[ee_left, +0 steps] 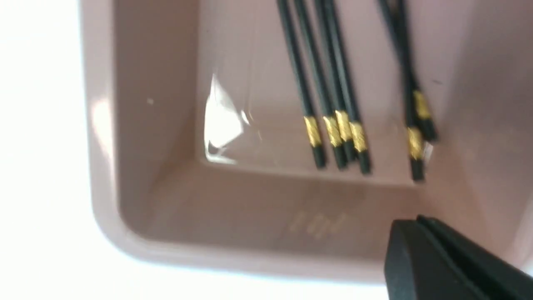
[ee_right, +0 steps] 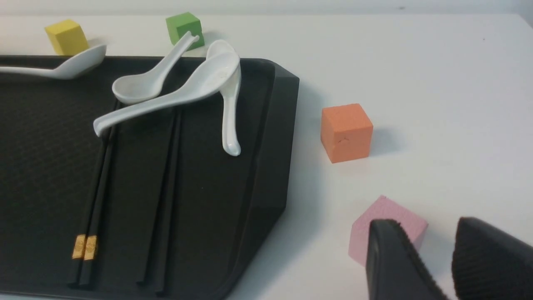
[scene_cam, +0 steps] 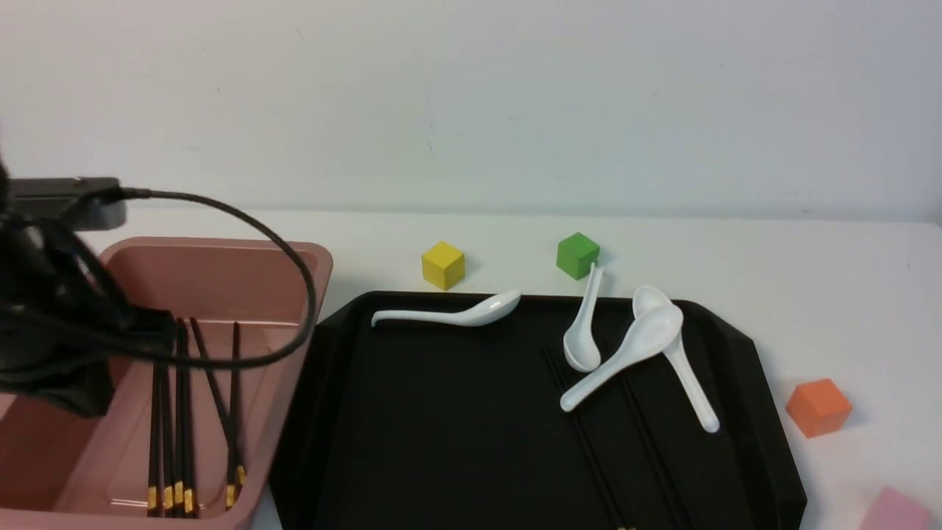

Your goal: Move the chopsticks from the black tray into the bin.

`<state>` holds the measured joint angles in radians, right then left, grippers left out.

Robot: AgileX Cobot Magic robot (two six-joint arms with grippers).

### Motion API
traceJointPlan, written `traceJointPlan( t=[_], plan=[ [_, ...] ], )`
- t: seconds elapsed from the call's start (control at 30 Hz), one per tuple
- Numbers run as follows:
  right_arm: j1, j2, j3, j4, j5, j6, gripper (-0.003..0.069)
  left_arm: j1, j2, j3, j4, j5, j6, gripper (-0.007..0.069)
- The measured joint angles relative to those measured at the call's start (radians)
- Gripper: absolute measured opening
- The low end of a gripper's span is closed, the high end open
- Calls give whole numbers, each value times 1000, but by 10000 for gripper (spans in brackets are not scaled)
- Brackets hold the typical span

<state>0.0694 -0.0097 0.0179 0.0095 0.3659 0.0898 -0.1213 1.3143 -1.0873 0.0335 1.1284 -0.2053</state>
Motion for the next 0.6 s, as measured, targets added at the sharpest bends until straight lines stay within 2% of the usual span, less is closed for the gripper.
traceJointPlan(
  t=[0.07, 0.1, 0.3, 0.4, 0.6],
  plan=[
    [0, 0, 0, 0, 0, 0, 240, 0, -100, 60, -18, -18, 2, -13],
    [0, 0, 0, 0, 0, 0, 240, 0, -237, 131, -53, -60, 4, -13],
    [0, 0, 0, 0, 0, 0, 240, 0, -654, 397, -219, -324, 5, -13],
    [0, 0, 0, 0, 0, 0, 240, 0, -785, 469, -272, -396, 5, -13],
    [0, 0, 0, 0, 0, 0, 240, 0, -941, 538, -280, -526, 5, -13]
  ],
)
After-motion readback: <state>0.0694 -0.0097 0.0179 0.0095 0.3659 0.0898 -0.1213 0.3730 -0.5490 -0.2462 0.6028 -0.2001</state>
